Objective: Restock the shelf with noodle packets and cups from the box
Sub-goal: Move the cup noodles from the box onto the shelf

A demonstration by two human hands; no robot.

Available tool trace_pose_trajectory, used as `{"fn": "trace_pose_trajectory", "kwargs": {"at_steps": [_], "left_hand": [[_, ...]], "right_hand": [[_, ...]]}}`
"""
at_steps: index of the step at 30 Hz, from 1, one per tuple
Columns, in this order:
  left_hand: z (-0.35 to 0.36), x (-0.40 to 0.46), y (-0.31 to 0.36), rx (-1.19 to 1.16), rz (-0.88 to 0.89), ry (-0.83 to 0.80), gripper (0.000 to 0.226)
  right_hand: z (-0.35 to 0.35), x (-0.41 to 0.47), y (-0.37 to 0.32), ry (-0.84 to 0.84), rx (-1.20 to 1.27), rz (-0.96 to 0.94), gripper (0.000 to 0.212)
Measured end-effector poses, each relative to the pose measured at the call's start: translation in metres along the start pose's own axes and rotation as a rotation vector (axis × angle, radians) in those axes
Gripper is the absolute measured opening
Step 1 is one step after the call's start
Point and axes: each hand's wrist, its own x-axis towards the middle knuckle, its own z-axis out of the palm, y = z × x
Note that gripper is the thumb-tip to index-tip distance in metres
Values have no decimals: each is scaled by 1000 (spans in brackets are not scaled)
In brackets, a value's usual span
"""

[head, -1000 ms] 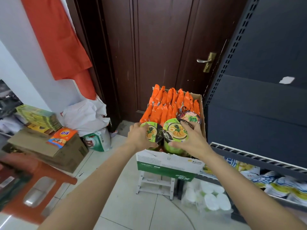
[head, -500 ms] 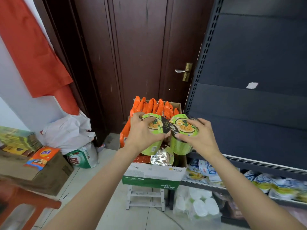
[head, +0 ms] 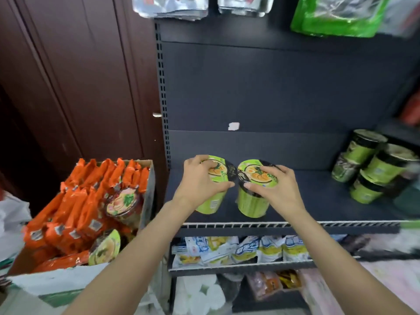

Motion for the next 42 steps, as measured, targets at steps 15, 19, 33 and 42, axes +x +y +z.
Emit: {"fn": "trace_pose_trajectory", "kwargs": {"at_steps": [15,19,33,42], "left_hand": [[176,129,145,-31,79,-41,71],[205,177,154,-61,94,-12,72],[289,277,174,-63,48,-85,73],[317,289,192,-23,26,-108,69]], "right_hand": [[-147,124,167,84,-20,75,66],[-152,168,193,115,-58,73,70],[-154,272,282,45,-160,198,75],[-150,300,325,-41,-112,218,80]]}}
